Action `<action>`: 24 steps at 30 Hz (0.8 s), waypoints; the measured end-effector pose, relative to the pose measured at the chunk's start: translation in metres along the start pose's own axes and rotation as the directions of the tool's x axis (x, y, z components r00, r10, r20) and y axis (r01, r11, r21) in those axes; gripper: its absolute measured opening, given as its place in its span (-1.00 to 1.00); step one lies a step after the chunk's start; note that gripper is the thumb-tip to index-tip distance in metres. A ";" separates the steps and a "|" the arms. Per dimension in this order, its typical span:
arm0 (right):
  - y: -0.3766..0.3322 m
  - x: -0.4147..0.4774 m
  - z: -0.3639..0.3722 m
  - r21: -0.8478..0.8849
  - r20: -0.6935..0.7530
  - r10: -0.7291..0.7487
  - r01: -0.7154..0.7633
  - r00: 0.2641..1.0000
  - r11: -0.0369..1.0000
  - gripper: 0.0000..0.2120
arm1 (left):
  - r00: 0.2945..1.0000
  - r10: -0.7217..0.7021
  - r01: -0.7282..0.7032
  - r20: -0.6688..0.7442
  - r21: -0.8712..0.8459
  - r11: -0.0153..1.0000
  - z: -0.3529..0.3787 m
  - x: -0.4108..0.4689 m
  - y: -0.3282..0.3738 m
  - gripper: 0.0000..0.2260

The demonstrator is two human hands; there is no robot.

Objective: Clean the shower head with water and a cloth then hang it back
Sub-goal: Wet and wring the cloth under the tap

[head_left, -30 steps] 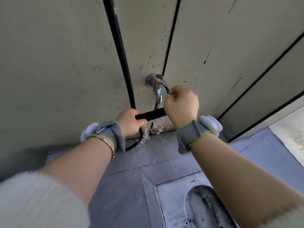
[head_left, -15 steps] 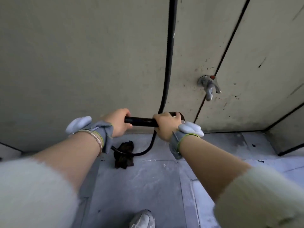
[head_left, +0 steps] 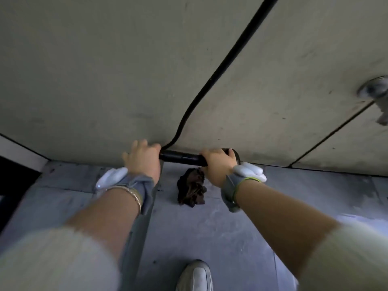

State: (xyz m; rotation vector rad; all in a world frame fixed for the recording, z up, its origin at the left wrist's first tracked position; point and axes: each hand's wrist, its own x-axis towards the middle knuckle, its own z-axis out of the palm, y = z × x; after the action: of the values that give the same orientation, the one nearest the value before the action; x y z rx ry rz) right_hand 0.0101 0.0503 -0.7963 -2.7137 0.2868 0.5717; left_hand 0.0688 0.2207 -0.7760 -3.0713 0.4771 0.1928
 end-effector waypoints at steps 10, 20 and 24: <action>0.030 0.071 0.071 -0.055 0.166 0.058 -0.050 0.984 0.997 -0.69 | 0.981 0.041 0.018 0.190 -0.299 0.954 0.112 0.037 -0.001 -0.73; 0.058 0.093 0.107 -0.118 0.025 0.160 -0.156 0.987 0.981 -0.53 | 0.947 -0.012 0.073 0.321 -0.179 0.981 0.153 0.044 0.019 -0.73; 0.060 0.091 0.112 -0.085 -0.017 0.164 -0.165 0.986 0.983 -0.55 | 0.960 -0.203 0.248 0.190 -0.250 0.936 0.154 0.038 0.029 -0.66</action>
State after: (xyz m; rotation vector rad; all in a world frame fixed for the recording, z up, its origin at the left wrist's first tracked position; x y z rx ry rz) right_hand 0.0367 0.0258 -0.9483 -2.7936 0.5038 0.6305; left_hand 0.0781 0.1882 -0.9337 -3.3009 0.0916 0.5373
